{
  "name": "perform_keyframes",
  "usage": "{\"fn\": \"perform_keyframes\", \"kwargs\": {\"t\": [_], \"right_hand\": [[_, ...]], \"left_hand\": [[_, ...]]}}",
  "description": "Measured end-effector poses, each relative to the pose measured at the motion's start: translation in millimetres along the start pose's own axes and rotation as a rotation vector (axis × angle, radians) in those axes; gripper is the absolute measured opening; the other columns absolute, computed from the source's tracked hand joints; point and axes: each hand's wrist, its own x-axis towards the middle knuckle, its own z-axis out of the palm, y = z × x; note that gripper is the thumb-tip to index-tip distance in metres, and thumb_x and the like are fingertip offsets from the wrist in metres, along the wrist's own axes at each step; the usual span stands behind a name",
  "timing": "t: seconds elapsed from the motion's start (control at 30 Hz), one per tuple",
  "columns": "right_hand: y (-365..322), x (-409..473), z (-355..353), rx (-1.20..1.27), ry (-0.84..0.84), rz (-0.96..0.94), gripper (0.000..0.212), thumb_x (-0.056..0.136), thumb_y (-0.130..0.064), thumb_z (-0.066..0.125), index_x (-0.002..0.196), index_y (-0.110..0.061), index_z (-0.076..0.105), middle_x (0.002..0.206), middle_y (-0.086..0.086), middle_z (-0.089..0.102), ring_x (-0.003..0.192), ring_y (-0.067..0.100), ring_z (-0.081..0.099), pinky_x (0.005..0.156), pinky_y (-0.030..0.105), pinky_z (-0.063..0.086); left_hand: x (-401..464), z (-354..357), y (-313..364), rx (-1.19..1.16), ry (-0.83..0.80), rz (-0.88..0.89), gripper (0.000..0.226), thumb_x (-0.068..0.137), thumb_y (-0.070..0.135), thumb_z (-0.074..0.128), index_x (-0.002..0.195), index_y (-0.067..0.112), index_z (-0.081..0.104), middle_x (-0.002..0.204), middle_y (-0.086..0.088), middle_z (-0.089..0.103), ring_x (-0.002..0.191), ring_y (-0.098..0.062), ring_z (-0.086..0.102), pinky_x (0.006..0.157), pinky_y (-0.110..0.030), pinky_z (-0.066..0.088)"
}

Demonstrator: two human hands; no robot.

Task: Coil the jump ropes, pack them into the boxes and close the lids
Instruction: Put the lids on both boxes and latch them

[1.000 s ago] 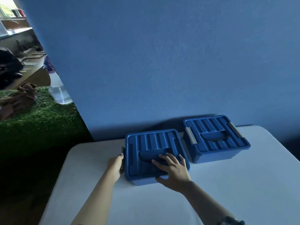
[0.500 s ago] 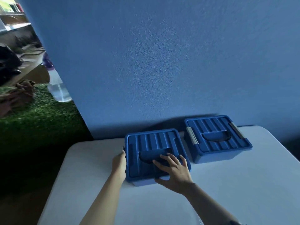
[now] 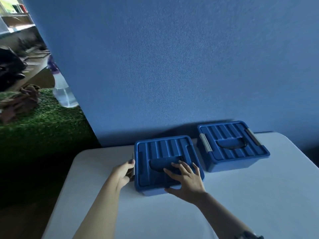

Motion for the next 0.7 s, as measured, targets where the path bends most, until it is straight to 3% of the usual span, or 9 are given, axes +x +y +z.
{"fn": "perform_keyframes", "kwargs": {"t": [0.1, 0.23, 0.33, 0.4, 0.5, 0.57, 0.7], "right_hand": [[0.3, 0.1, 0.0, 0.005, 0.014, 0.0, 0.067, 0.07, -0.078, 0.041, 0.134, -0.059, 0.028, 0.144, -0.015, 0.039, 0.14, 0.013, 0.027, 0.11, 0.048, 0.001], [-1.0, 0.0, -0.3, -0.004, 0.0, 0.006, 0.067, 0.07, -0.078, 0.041, 0.133, -0.058, 0.031, 0.141, -0.014, 0.044, 0.137, 0.014, 0.033, 0.108, 0.049, 0.004], [-2.1, 0.7, -0.1, -0.011, -0.005, 0.012, 0.067, 0.067, -0.078, 0.045, 0.13, -0.056, 0.038, 0.134, -0.014, 0.051, 0.129, 0.015, 0.044, 0.105, 0.051, 0.015], [-0.4, 4.8, -2.7, -0.003, 0.018, -0.013, 0.067, 0.062, -0.077, 0.05, 0.125, -0.054, 0.046, 0.125, -0.012, 0.057, 0.12, 0.016, 0.052, 0.101, 0.055, 0.031], [4.7, 11.6, -12.9, 0.001, 0.026, -0.05, 0.069, 0.053, -0.079, 0.056, 0.116, -0.05, 0.058, 0.109, -0.014, 0.06, 0.105, 0.014, 0.06, 0.09, 0.053, 0.042], [5.5, 16.1, -21.8, -0.009, 0.005, -0.078, 0.074, 0.05, -0.084, 0.051, 0.113, -0.047, 0.061, 0.108, -0.013, 0.056, 0.107, 0.014, 0.056, 0.094, 0.053, 0.038], [-27.1, 39.2, -36.1, -0.015, -0.03, -0.176, 0.084, 0.064, -0.087, 0.041, 0.119, -0.026, 0.061, 0.135, -0.007, 0.043, 0.13, 0.015, 0.036, 0.114, 0.052, 0.014]], "left_hand": [[2.0, 0.2, 0.6, -0.01, 0.001, -0.037, 0.012, 0.091, 0.004, 0.061, 0.083, 0.012, 0.065, 0.088, -0.012, 0.064, 0.077, -0.024, 0.06, 0.059, -0.04, 0.046], [5.3, 1.3, 2.2, 0.029, 0.039, -0.041, 0.008, 0.088, 0.003, 0.065, 0.083, 0.01, 0.066, 0.085, -0.013, 0.065, 0.073, -0.025, 0.059, 0.057, -0.039, 0.048], [4.3, 4.5, 0.6, 0.11, 0.137, 0.071, 0.006, 0.084, 0.006, 0.07, 0.08, 0.007, 0.066, 0.068, -0.011, 0.059, 0.06, -0.024, 0.055, 0.057, -0.034, 0.05], [0.3, 6.2, -2.5, 0.125, 0.129, 0.119, 0.011, 0.083, 0.01, 0.071, 0.075, 0.008, 0.064, 0.062, -0.008, 0.059, 0.056, -0.024, 0.055, 0.057, -0.032, 0.05], [-0.9, 5.1, -2.3, 0.139, 0.093, 0.14, 0.005, 0.084, 0.013, 0.07, 0.082, 0.01, 0.067, 0.069, -0.007, 0.064, 0.059, -0.023, 0.058, 0.052, -0.028, 0.047], [2.2, 3.0, -0.2, 0.137, 0.096, 0.123, 0.002, 0.089, 0.012, 0.066, 0.089, 0.011, 0.068, 0.076, -0.008, 0.065, 0.061, -0.023, 0.059, 0.05, -0.029, 0.047], [5.9, 3.6, -1.4, 0.161, 0.106, 0.117, 0.007, 0.094, 0.011, 0.059, 0.091, 0.01, 0.066, 0.087, -0.011, 0.066, 0.074, -0.027, 0.062, 0.058, -0.034, 0.051]]}}
